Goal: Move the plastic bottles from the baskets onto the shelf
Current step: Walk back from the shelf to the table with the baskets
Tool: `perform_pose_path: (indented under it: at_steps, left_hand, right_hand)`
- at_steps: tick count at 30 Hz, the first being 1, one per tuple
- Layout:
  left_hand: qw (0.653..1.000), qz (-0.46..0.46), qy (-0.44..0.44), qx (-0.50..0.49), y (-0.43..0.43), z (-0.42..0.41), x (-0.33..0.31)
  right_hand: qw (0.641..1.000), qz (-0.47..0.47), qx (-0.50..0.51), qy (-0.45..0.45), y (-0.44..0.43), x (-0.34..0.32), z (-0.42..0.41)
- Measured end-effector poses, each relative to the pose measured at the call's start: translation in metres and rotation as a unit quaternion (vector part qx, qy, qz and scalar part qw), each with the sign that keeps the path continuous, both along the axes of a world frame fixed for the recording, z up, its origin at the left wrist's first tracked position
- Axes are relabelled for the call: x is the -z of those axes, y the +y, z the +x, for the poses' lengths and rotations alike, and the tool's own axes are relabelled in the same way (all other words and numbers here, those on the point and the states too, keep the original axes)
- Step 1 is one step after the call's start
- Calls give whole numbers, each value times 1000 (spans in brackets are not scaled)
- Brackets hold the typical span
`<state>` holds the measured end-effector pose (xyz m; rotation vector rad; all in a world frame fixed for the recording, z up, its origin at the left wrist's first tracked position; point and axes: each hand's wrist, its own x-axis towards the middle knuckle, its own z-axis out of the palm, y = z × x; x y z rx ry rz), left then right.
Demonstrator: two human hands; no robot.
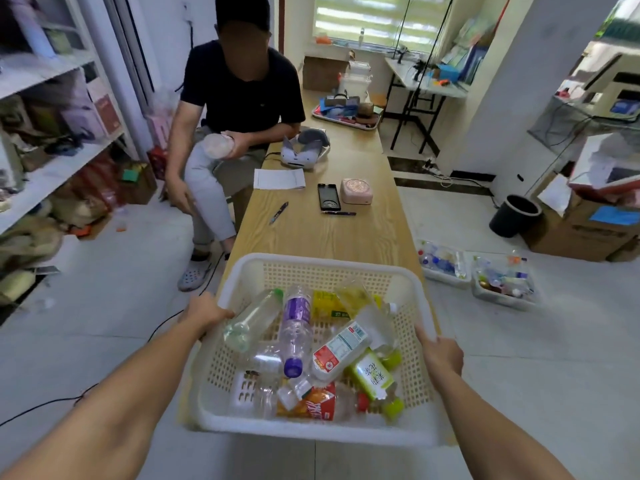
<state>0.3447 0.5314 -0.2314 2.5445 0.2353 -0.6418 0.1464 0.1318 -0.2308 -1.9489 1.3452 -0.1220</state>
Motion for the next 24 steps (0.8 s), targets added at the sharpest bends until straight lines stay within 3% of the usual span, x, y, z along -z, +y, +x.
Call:
perform_pose_path:
  at_steps: [9,12,15,17,20,22,24]
  left_hand:
    - [999,-8,50,3,-11,30,6]
    - [990,55,88,100,-15,35,-12]
    - [945,211,-47,245,-22,41,-36]
    - [897,256,-189,307,-31,39,-46]
    - [832,203,-302,419,-50,24,-41]
    - [792,169,-302,502,-60,9,-28]
    - [755,171,-291,562,-69,-1,-15]
  right_hand:
    - [1000,1,-24,16,-17,15,37]
    - [998,-6,-58,33,-22,14,47]
    - [992,-42,-74,89,-18,9,49]
    - [975,-148,-95,133,-11,3,52]
    - [909,-361,-201,47,-2,-1,58]
    - [821,-464,-322,-89,8,5,60]
    - [716,-517,-440,-161,24,10,58]
